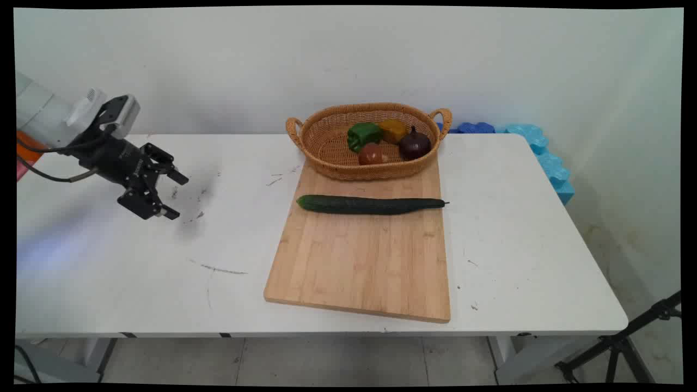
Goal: Pick up the cucumber from the cutting board
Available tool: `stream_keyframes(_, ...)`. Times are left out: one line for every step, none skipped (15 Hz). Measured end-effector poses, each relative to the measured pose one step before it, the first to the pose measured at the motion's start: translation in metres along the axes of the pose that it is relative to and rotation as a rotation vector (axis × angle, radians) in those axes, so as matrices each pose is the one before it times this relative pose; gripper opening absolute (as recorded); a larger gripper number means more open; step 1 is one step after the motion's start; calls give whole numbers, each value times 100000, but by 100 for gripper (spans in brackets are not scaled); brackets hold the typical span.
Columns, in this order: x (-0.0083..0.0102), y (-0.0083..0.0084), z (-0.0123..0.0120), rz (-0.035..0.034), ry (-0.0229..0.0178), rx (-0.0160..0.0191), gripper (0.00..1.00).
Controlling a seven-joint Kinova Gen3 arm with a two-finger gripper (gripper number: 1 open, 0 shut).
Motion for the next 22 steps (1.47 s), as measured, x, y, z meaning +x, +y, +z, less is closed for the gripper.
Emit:
stream_keyframes(396,58,93,600,-214,76,100)
stream_keyframes(570,86,156,778,-110,162,100)
stream_keyframes(646,87,192,641,-2,280,100)
stream_keyframes(610,70,198,503,-44,259,100)
stream_keyframes(842,83,311,520,140,401,100)
stream_keyframes(916,94,362,421,355,410,100)
stream_keyframes(823,89,375,305,375,263,100)
stream_keyframes(1057,119,528,301,678,385,100)
stream_keyframes(1055,120,594,241,780,362,100)
stream_keyframes(879,119,563,195,701,230,100)
stream_keyframes(1069,171,755,344,834,352,100)
stream_keyframes(1018,167,788,310,841,313,100)
stream_keyframes(845,146,703,254,706,278,100)
stream_keyframes(1003,161,887,260,809,354,100)
stream_keyframes(988,128,914,232,784,393,100)
stream_keyframes(842,119,855,74,616,431,100)
stream_keyframes(890,77,953,-81,619,518,100)
stream_keyframes(798,42,897,-68,555,620,100)
stream_keyframes(690,27,857,-107,348,515,100)
stream_keyframes(744,36,1036,-47,288,566,100)
stream_keyframes(662,21,977,-20,240,512,100)
stream_keyframes(539,39,853,21,98,322,100)
